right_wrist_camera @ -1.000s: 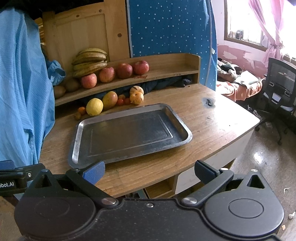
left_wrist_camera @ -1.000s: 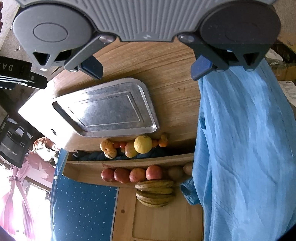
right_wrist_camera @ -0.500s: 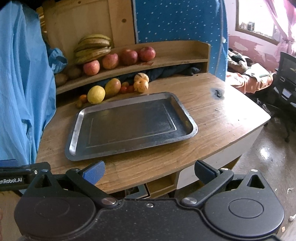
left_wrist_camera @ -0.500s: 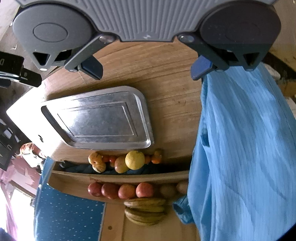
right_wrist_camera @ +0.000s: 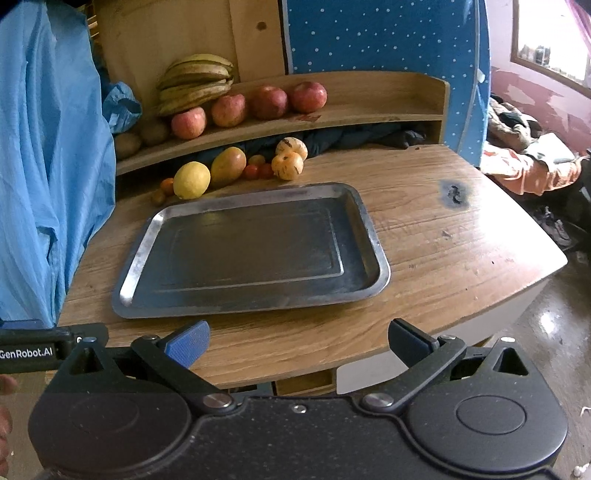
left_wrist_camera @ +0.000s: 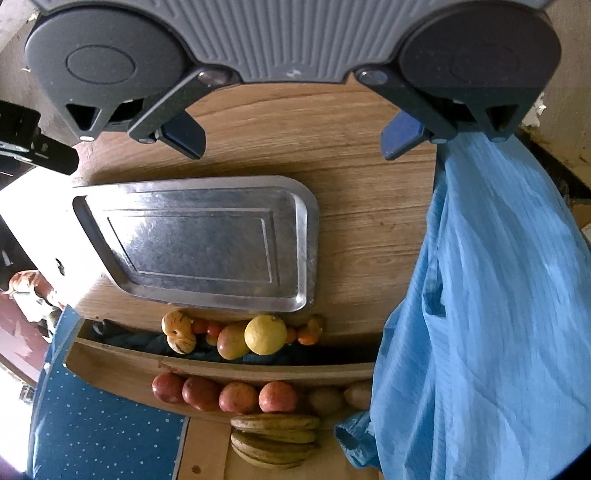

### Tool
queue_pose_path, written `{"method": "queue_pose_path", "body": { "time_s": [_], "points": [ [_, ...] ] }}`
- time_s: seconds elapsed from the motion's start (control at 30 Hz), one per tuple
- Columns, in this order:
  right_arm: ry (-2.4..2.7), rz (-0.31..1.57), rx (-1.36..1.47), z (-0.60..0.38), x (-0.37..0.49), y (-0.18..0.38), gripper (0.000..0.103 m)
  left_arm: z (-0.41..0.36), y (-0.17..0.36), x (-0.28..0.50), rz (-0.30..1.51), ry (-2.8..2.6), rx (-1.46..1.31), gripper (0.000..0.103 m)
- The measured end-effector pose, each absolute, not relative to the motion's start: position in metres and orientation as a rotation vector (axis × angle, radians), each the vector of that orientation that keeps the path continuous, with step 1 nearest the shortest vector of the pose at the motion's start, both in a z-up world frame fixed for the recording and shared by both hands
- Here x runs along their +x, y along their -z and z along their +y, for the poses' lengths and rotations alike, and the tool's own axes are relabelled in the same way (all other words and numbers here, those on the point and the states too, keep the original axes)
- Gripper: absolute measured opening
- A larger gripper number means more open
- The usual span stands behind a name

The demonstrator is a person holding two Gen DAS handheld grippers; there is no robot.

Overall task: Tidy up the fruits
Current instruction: 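Move both grippers toward the fruit lying under the wooden shelf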

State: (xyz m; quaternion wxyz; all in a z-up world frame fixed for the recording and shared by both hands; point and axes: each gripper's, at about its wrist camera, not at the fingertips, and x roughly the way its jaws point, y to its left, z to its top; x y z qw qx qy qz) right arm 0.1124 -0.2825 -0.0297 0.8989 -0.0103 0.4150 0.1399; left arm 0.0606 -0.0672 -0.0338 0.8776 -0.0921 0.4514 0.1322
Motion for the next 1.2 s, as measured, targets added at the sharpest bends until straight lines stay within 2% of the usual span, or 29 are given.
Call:
{"method": "queue_pose_path", "body": {
  "time_s": [0.6,1.2],
  "points": [
    [-0.473,0.862,-0.021,-0.282,0.144,0.033,0.103,-0.071,0.023,0.083,0.994,-0.363,-0.161,0.103],
    [-0.387,0.743,-0.135,-0.216,0.190,0.022,0.103,-0.009,0.033,0.185,0.953,-0.185,-0.143,0.103]
  ]
}}
